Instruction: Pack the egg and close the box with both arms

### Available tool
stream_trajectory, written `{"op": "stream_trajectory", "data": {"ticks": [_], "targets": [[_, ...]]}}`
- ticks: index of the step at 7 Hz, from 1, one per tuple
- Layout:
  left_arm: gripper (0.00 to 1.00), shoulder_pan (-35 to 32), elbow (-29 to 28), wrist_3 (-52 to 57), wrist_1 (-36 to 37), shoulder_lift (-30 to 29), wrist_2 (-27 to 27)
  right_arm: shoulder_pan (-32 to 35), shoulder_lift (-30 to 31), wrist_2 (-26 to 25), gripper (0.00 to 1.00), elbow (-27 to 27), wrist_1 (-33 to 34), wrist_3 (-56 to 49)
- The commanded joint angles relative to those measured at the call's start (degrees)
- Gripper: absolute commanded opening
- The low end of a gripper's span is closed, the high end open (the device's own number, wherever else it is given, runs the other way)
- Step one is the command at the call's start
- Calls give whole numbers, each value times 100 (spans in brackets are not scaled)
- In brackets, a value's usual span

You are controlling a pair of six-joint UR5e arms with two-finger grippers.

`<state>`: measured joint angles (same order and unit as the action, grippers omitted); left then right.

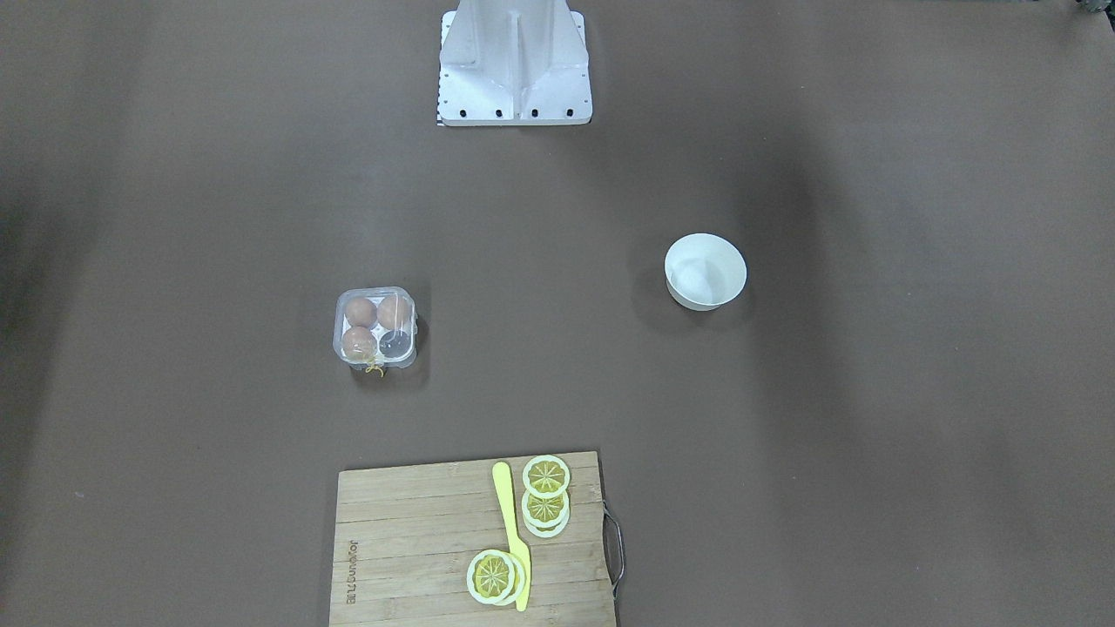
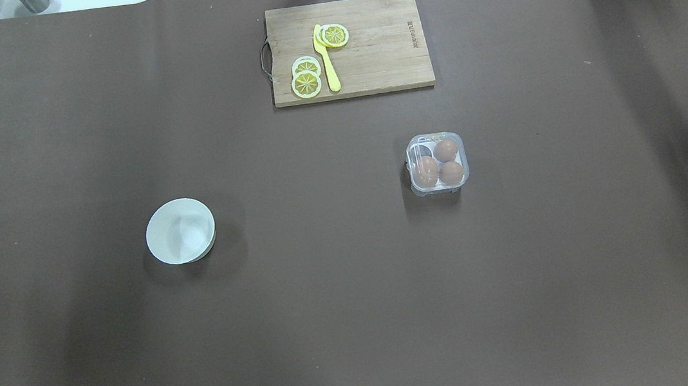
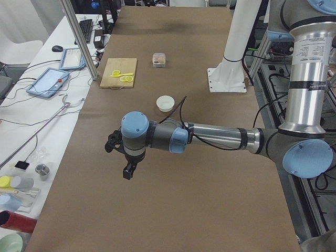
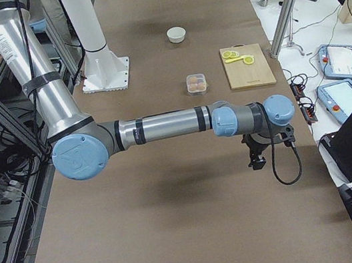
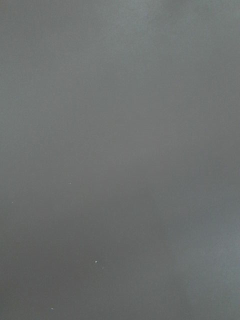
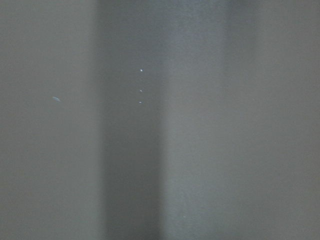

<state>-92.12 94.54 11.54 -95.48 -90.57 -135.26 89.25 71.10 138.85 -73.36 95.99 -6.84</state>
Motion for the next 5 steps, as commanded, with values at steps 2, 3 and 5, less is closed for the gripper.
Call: {"op": "stream_trajectory", "data": {"ticks": [2, 3, 5], "targets": [[97, -25, -119, 6, -32, 100, -9, 206, 439, -393, 100, -20, -36, -643], [97, -25, -163, -3, 3, 22, 0, 206, 431, -516, 100, 6, -36, -669], [97, -34, -1159, -12, 3, -739, -183, 206, 405, -534, 100, 24, -36, -661]]}}
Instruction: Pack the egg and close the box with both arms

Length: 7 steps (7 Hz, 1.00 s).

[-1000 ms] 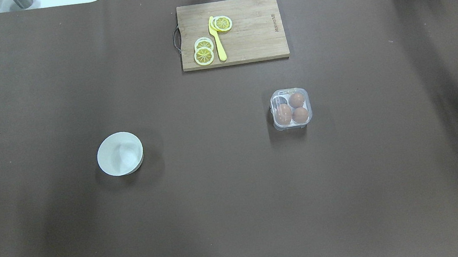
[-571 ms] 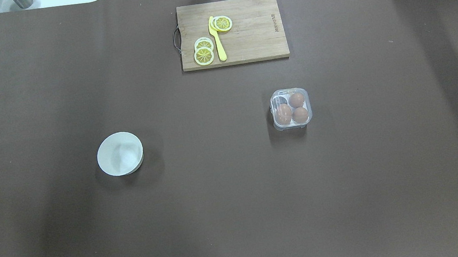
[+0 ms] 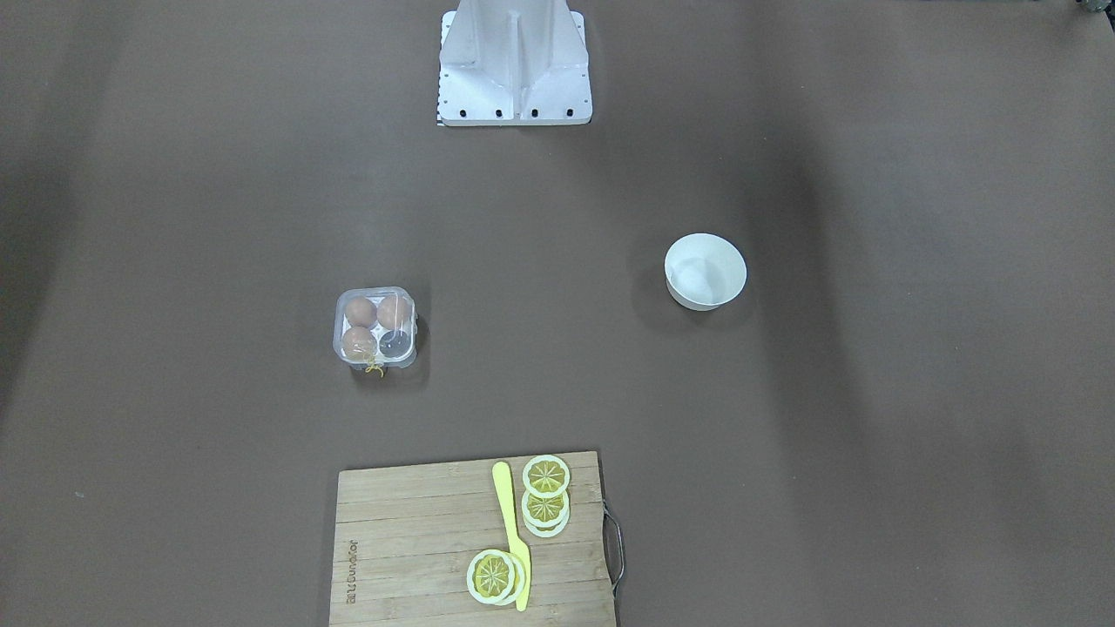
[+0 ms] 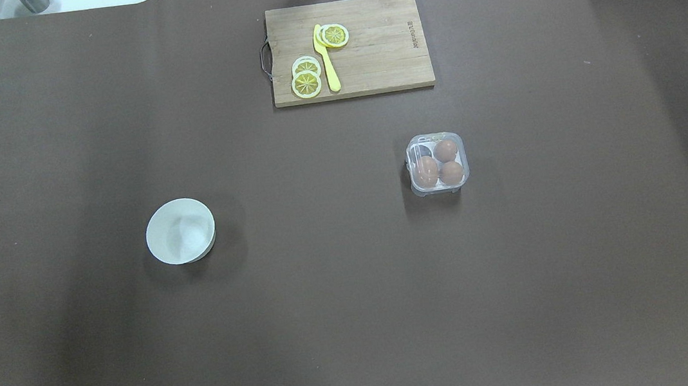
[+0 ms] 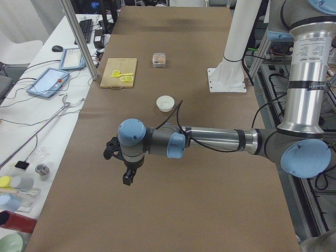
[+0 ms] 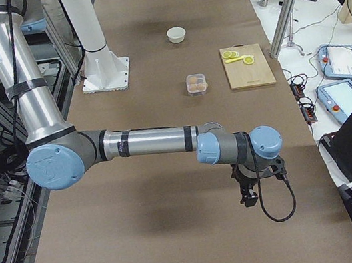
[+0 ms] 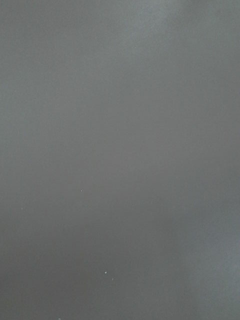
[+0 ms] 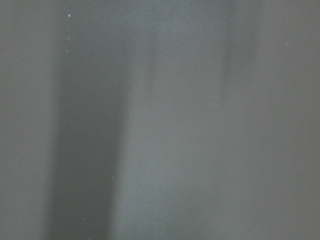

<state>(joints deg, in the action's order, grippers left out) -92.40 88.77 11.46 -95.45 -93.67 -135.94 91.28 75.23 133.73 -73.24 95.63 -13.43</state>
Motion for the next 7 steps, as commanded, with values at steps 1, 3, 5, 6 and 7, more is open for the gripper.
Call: {"op": "stream_trajectory", "data": {"ticks": [1, 3, 5, 6, 7], "targets": [[97, -32, -972, -21, 8, -764, -117, -5, -26, -31, 100, 3, -1, 16], [97, -67, -1081, -21, 0, -846, -117, 3, 79, -22, 100, -15, -9, -1], [97, -85, -1073, -4, -27, -837, -117, 12, 551, -127, 100, -94, -576, 85], [97, -85, -1073, -4, -27, -829, -117, 12, 815, -145, 100, -320, -798, 269], [97, -94, -1064, -4, -44, -811, -117, 12, 1044, -206, 100, -732, -818, 810]]}}
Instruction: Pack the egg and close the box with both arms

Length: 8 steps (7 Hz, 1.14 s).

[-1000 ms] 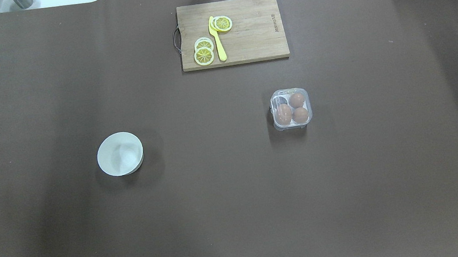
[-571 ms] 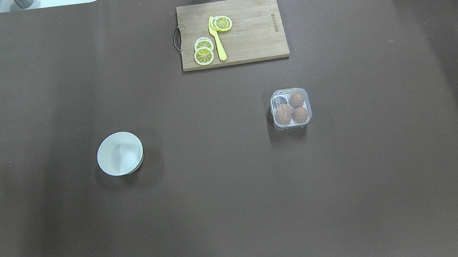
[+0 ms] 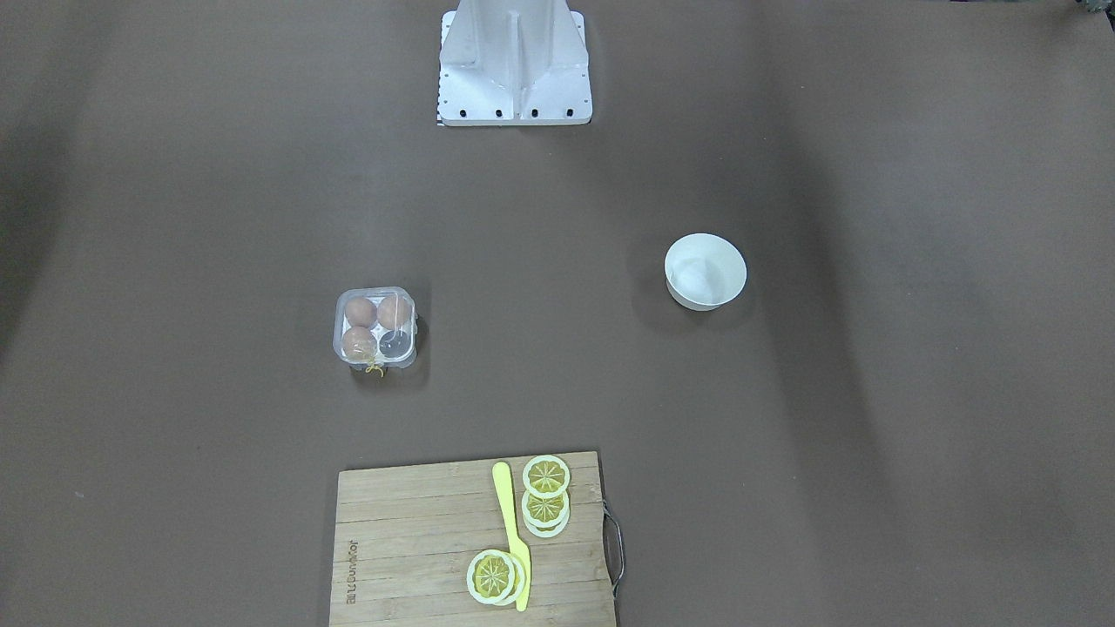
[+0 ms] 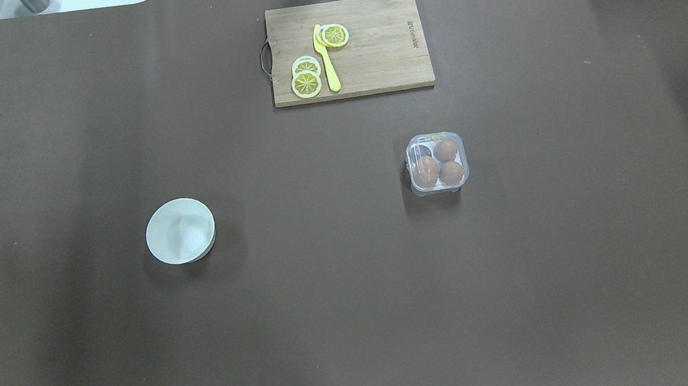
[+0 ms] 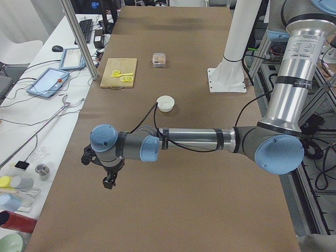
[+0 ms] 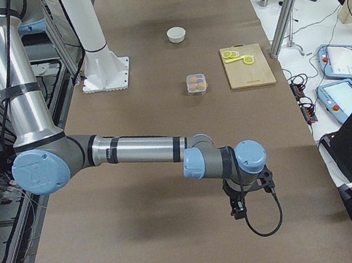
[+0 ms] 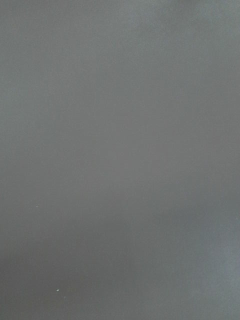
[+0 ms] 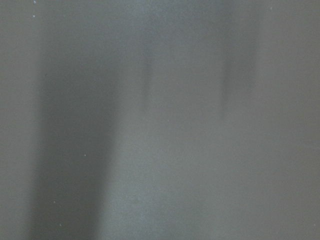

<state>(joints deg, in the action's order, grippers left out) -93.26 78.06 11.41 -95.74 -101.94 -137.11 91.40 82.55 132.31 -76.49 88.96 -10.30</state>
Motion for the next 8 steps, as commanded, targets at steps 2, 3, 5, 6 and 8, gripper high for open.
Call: {"op": "stream_trajectory", "data": {"ticks": [2, 3, 5, 6, 8], "targets": [[97, -8, 25, 10, -32, 69, -9, -25, 595, -118, 100, -1006, -81, 1158], [97, -17, 25, 19, -41, 69, -9, -52, 613, -101, 100, -1034, -63, 1232], [97, -35, 51, 19, -41, 69, -26, -236, 604, -74, 100, -1069, -71, 1764], [97, -35, 51, 19, -41, 69, -26, -271, 613, -31, 100, -1165, -71, 1803], [97, -35, 51, 19, -41, 69, -26, -456, 535, 75, 100, -1184, -63, 1961]]}}
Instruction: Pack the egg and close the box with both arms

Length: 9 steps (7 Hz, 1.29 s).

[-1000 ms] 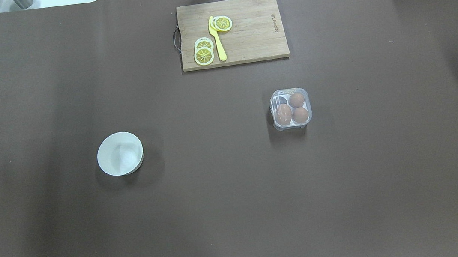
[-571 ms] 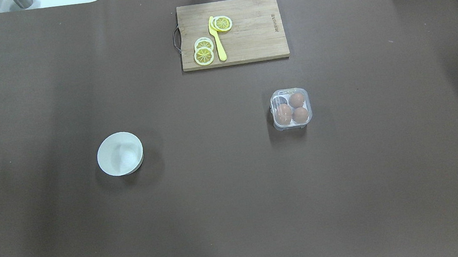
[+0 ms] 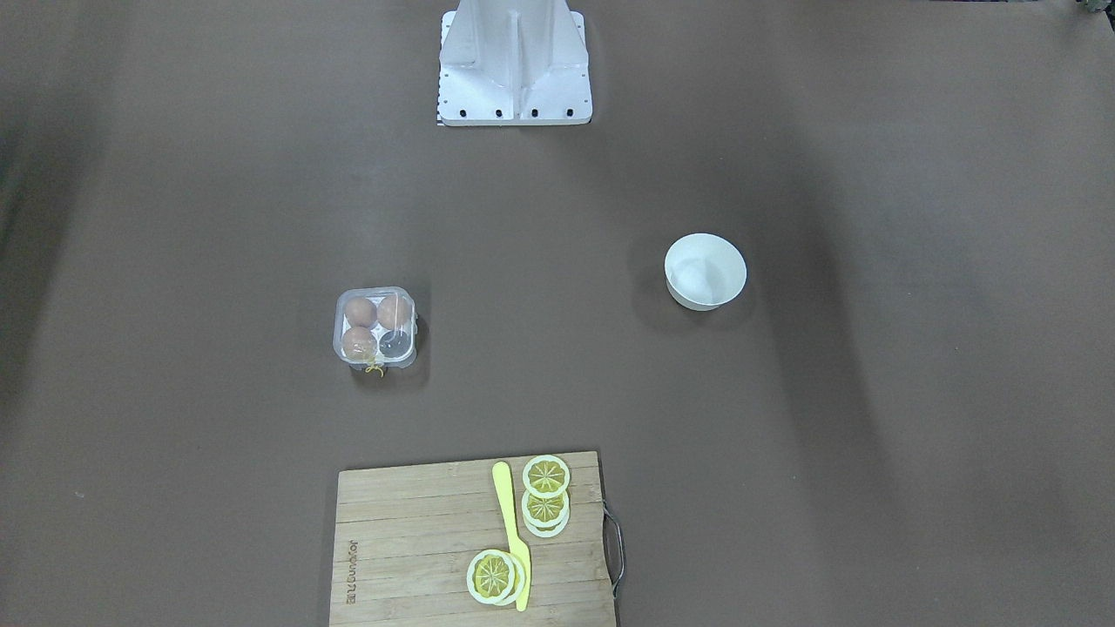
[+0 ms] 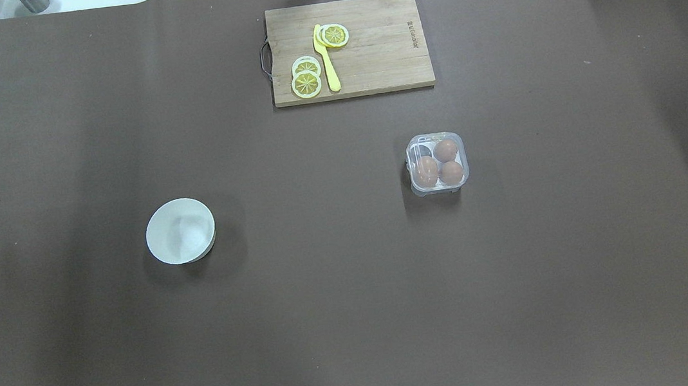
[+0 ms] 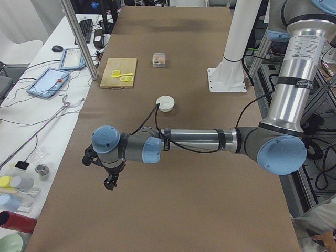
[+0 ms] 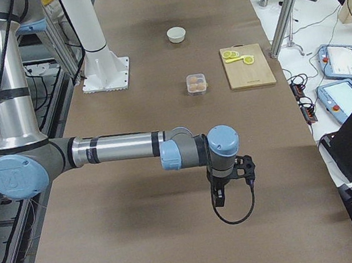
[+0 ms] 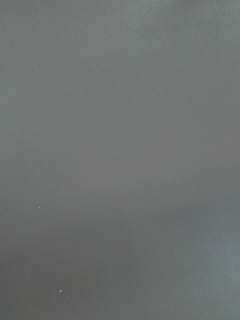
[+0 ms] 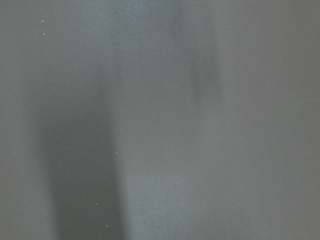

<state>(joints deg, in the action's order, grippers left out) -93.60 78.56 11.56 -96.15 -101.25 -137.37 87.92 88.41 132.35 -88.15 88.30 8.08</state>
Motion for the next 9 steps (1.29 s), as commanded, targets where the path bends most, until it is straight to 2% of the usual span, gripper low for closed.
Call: {"op": "stream_trajectory", "data": {"ticks": [1, 9], "targets": [[97, 0, 10, -5, 0, -17, 0, -169, -61, 72, 100, -44, 3, 280], [97, -36, 19, 13, -97, 88, 0, -196, -44, 54, 100, -62, -24, 335]]}}
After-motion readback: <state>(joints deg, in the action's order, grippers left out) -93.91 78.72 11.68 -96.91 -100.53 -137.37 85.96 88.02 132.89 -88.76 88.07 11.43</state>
